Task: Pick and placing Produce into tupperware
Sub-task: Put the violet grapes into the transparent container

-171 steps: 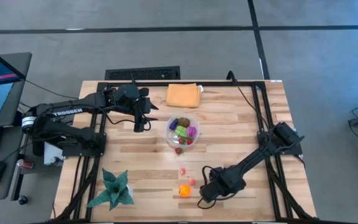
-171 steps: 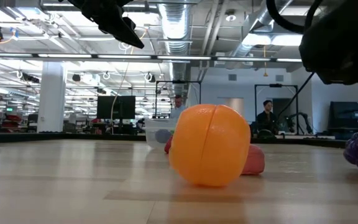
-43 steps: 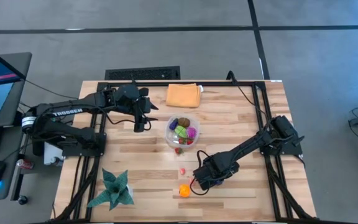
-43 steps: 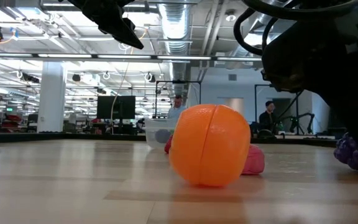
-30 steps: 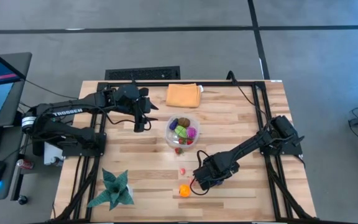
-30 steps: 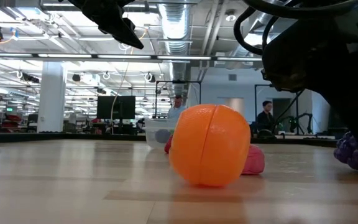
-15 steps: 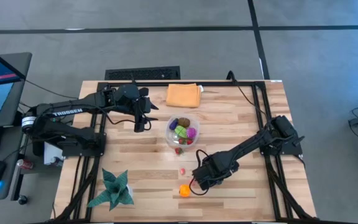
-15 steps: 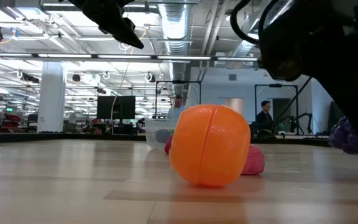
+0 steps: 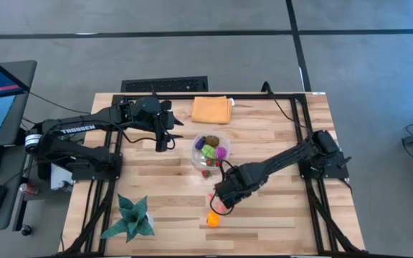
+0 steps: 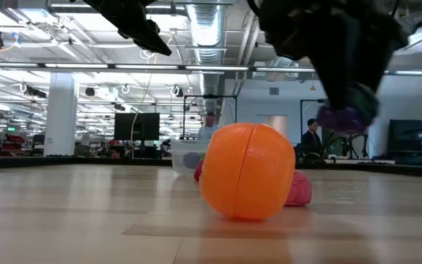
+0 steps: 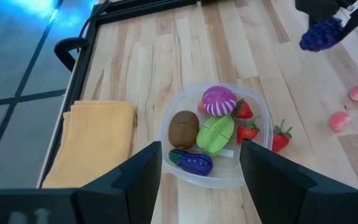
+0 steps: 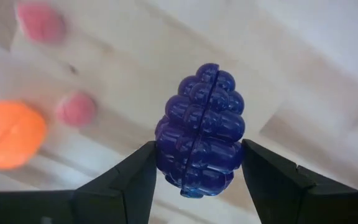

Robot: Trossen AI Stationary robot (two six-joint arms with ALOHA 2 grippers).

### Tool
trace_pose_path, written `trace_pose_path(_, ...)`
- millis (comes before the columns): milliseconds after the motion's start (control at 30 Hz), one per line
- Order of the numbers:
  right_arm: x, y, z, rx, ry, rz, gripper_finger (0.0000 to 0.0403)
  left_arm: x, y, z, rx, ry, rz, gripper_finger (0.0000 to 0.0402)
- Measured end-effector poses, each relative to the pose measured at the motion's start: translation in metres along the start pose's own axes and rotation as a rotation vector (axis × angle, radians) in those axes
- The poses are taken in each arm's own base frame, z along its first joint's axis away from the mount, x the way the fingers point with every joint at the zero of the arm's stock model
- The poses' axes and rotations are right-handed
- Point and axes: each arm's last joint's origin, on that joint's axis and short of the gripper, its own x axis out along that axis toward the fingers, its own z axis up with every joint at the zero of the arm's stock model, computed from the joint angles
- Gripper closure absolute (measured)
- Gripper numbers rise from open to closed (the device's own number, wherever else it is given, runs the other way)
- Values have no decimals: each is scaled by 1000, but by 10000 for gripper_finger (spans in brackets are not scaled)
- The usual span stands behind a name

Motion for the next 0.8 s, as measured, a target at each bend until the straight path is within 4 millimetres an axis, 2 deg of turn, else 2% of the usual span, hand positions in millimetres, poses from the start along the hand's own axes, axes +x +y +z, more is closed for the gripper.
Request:
trace_pose_path(300,-21,-10,39,-77,-111,-35,163,0,-1,-3,-22,29,-10,193)
trace_pose_path(800,-29,-43,120,-163,-184,-36,163,0,-2,-5,-47,47,-16,193)
